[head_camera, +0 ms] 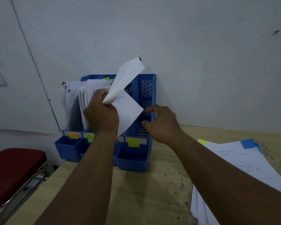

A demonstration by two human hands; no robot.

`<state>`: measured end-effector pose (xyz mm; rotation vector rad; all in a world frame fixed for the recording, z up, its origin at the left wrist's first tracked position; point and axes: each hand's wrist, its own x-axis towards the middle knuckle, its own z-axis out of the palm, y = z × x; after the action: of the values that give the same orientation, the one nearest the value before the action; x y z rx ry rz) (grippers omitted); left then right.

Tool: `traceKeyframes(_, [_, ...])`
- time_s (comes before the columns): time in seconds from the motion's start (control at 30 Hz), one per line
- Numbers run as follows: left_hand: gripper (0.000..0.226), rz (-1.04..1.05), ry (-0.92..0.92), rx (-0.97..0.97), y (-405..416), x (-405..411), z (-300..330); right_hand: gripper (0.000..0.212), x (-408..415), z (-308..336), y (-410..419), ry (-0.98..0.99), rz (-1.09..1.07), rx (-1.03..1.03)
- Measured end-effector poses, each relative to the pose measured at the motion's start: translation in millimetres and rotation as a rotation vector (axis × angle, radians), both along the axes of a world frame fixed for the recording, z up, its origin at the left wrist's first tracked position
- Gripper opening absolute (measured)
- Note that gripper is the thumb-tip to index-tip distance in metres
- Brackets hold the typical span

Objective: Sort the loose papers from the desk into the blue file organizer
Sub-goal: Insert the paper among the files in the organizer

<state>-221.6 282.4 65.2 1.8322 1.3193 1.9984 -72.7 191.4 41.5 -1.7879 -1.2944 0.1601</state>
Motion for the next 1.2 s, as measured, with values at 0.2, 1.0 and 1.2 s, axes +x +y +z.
traceKeyframes(0.2, [0.028, 0.037, 0.026, 0.144, 16.6, -10.9, -2.3, 0.043, -4.8, -3.5, 10.7, 0.010, 0.019, -0.017])
traceKeyframes(1.0, [0.016, -0.090, 0.111, -0.075, 11.9, 10.1, -10.6, 0.049, -7.2, -7.3, 27.4, 0.018, 0.024, -0.019])
traceKeyframes(1.2, [0.016, -0.323, -0.177, -0.368, 6.7, 16.2, 8.2, 0.054, -5.5, -0.8, 28.0, -0.025, -0.008, 0.002])
